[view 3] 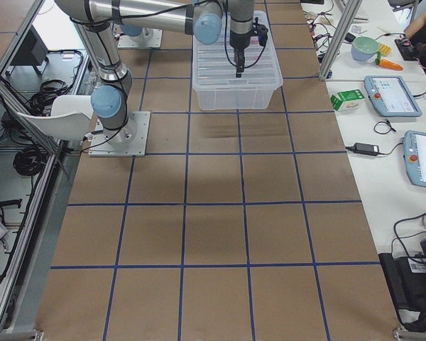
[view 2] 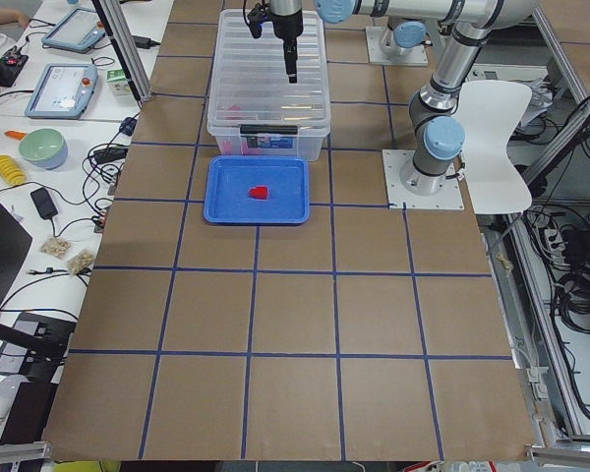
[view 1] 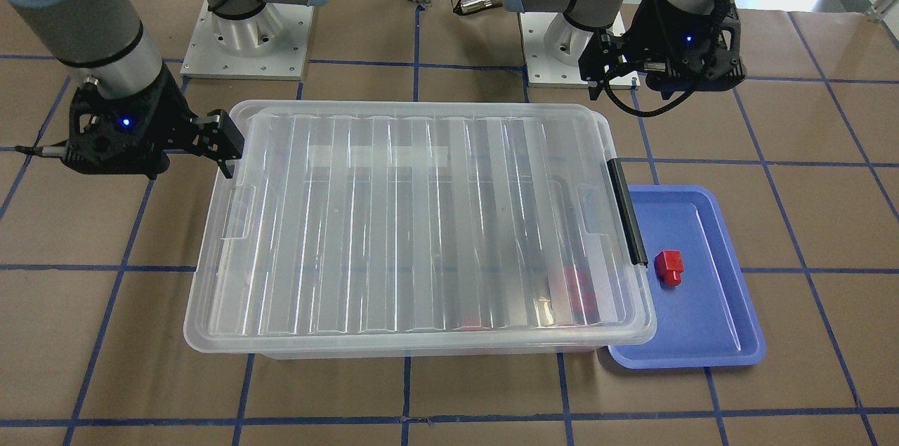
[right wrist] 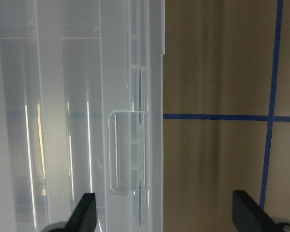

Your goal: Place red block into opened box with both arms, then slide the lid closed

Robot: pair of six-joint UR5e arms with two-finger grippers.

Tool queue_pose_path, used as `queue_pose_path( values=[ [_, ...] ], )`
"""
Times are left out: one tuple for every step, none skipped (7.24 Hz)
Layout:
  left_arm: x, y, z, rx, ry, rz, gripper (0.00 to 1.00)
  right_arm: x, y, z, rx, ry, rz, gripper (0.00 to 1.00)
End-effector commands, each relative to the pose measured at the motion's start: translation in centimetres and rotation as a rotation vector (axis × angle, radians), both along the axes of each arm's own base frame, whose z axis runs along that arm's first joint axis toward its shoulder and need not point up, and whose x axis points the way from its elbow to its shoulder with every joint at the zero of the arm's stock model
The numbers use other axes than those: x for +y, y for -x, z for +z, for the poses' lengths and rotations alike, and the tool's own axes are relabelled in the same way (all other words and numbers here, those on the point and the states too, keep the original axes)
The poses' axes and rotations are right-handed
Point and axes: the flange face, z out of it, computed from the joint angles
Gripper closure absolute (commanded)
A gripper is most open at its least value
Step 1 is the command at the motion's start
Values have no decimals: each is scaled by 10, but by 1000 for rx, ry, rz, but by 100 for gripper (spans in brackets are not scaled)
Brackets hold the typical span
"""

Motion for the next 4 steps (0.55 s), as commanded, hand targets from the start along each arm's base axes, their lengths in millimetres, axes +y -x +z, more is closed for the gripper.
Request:
queue_pose_path(
  values=[
    [-26,-42,-10,3,60,-10,0,-5,1,-50,3,37,5,0],
    [-35,-71,-17,4,54,19,0,-3,1,-55,5,40,8,0],
    [-41,-102,-26,13,37,16,0,-4,0,-56,0,42,9,0],
    [-46,-132,-35,20,22,26,0,-8,1,-63,4,43,14,0]
  ],
)
